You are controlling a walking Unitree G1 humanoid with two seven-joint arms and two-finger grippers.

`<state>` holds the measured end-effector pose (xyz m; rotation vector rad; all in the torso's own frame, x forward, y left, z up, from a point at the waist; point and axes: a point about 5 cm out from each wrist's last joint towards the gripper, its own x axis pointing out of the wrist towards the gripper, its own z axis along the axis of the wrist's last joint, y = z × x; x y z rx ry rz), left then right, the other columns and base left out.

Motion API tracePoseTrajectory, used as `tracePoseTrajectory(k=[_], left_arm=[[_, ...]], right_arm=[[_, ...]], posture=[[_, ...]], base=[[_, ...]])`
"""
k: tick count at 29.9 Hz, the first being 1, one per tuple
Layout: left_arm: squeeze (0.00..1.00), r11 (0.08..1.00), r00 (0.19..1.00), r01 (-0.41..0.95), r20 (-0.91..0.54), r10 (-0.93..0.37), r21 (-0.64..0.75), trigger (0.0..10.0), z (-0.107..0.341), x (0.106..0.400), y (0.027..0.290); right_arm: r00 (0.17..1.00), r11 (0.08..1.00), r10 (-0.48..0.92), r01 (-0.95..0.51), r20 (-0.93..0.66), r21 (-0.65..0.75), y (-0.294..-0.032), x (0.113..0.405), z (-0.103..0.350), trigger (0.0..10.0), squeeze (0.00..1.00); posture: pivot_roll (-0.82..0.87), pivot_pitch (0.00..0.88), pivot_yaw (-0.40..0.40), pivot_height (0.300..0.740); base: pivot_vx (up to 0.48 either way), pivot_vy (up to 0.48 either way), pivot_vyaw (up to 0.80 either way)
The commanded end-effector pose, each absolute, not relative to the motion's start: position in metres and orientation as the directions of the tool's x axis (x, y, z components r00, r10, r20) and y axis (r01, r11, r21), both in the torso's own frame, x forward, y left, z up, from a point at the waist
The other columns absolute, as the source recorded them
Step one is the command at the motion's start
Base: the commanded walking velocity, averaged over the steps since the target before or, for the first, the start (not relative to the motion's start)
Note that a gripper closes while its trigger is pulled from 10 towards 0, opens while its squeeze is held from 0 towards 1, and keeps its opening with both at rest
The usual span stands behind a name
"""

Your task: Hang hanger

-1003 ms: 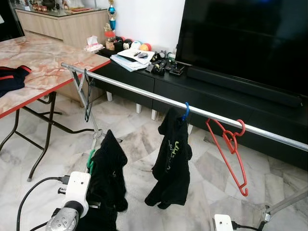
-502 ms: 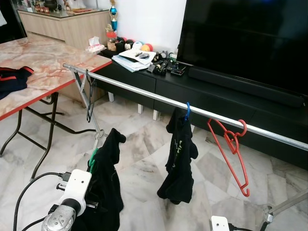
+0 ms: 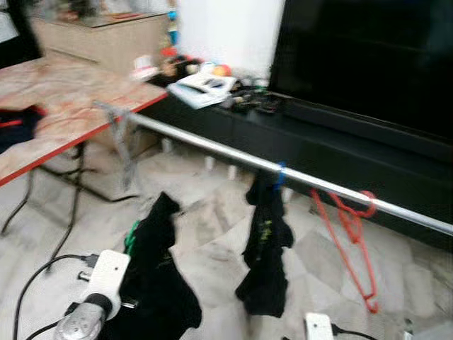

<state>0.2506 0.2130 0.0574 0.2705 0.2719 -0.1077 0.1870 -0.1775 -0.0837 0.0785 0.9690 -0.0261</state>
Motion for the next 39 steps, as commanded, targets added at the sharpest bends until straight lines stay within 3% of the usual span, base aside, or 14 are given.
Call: tracePoseTrajectory(k=[1, 15, 27, 39], left_arm=[[0.00, 0.954, 0.967, 0.138, -0.243, -0.072, 0.266, 10.0, 0.066, 0.251, 0.215], [0.00, 0.951, 0.963, 0.158, -0.253, -0.089, 0.267, 10.0, 0.066, 0.252, 0.213], [0.00, 0.863, 0.911, 0.350, -0.346, -0.224, 0.364, 10.0, 0.065, 0.262, 0.220], [0.00, 0.855, 0.929, 0.332, -0.293, -0.225, 0.397, 10.0, 0.100, 0.331, 0.221]], right_arm=[[0.575, 0.997, 0.011, 0.058, -0.818, 0.055, -0.177, 0.191, -0.082, 10.0, 0.00], [0.570, 0.998, 0.019, 0.043, -0.821, 0.052, -0.177, 0.191, -0.082, 10.0, 0.00], [0.566, 0.998, 0.028, 0.027, -0.824, 0.053, -0.175, 0.190, -0.082, 10.0, 0.00], [0.571, 0.998, 0.031, 0.030, -0.821, 0.058, -0.172, 0.191, -0.082, 10.0, 0.00]], posture=[[0.23, 0.000, -0.028, 0.740], [0.23, 0.000, -0.036, 0.740], [0.23, 0.000, -0.035, 0.740], [0.21, 0.000, -0.008, 0.740]], base=[[0.341, 0.000, 0.00], [0.331, 0.000, 0.00], [0.000, 0.000, 0.00], [0.000, 0.000, 0.00]])
